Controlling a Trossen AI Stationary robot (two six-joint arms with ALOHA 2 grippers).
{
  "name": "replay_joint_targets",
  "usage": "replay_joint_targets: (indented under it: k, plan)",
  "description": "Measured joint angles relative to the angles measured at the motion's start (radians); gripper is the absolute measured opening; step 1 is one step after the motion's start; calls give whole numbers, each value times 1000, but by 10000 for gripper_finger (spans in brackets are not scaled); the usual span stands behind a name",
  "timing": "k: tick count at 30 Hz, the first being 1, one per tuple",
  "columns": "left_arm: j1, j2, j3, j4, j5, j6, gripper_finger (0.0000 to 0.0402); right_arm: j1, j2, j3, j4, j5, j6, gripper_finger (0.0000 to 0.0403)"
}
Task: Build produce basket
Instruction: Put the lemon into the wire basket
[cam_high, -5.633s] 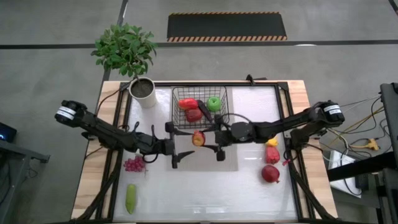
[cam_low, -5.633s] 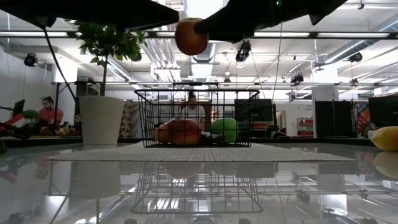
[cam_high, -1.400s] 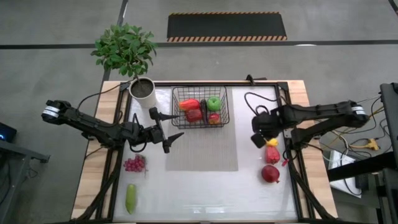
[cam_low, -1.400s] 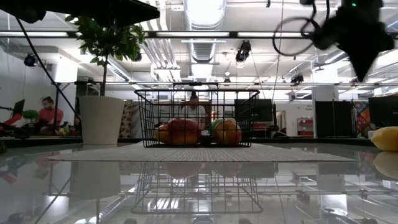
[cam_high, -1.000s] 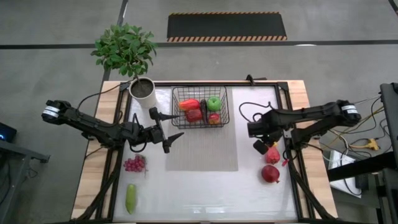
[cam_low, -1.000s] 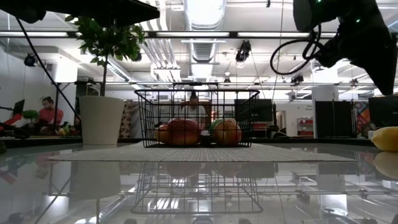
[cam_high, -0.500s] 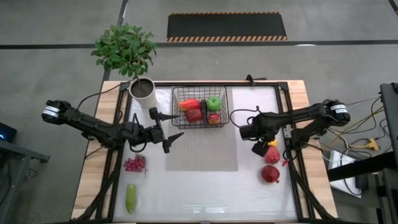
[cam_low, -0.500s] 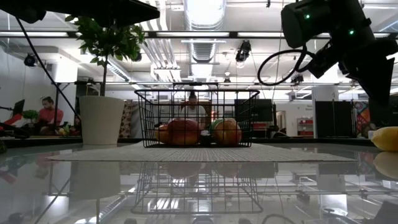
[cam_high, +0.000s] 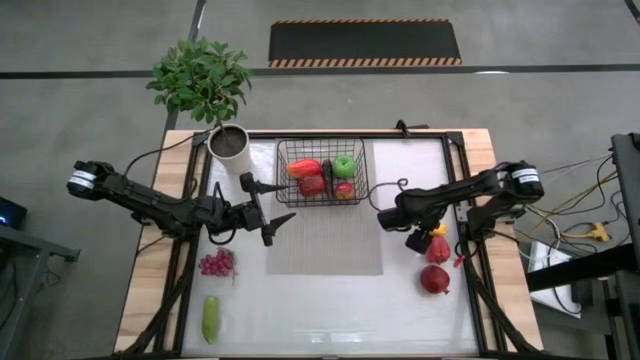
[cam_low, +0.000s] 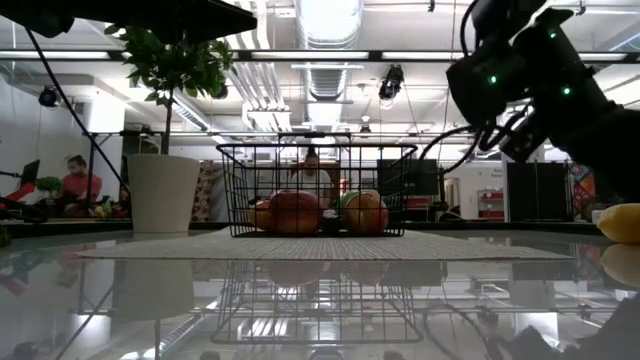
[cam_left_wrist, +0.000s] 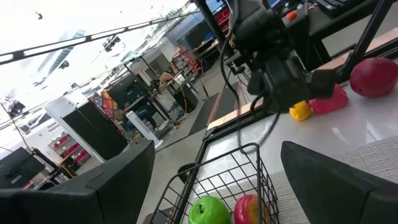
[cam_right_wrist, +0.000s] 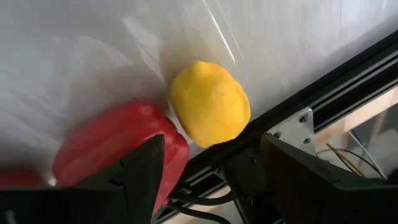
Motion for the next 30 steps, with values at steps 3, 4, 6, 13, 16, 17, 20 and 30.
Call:
replay_joint_targets:
  k: [3, 4, 6, 13, 16, 17, 20, 30]
  plan:
    - [0, 0, 0, 0, 0, 0, 331, 0, 38, 0, 3, 0, -20, 249]
    - [0, 0, 0, 0, 0, 0, 331, 0, 52, 0, 5, 0, -24, 249]
    - [0, 0, 0, 0, 0, 0, 331, 0, 75, 0, 16, 5, -27, 249]
    - [0, 0, 0, -1, 0, 0, 331, 0, 153, 0, 65, 15, -33, 240]
    - [0, 0, 0, -1, 0, 0, 331, 0, 169, 0, 73, 17, -35, 221]
    - [0, 0, 0, -1, 0, 0, 331, 0, 170, 0, 73, 19, -35, 212]
    - [0, 0, 0, -1, 0, 0, 331, 0, 172, 0, 76, 19, -34, 178]
    - [0, 0, 0, -2, 0, 0, 331, 0, 138, 0, 86, 41, -26, 103]
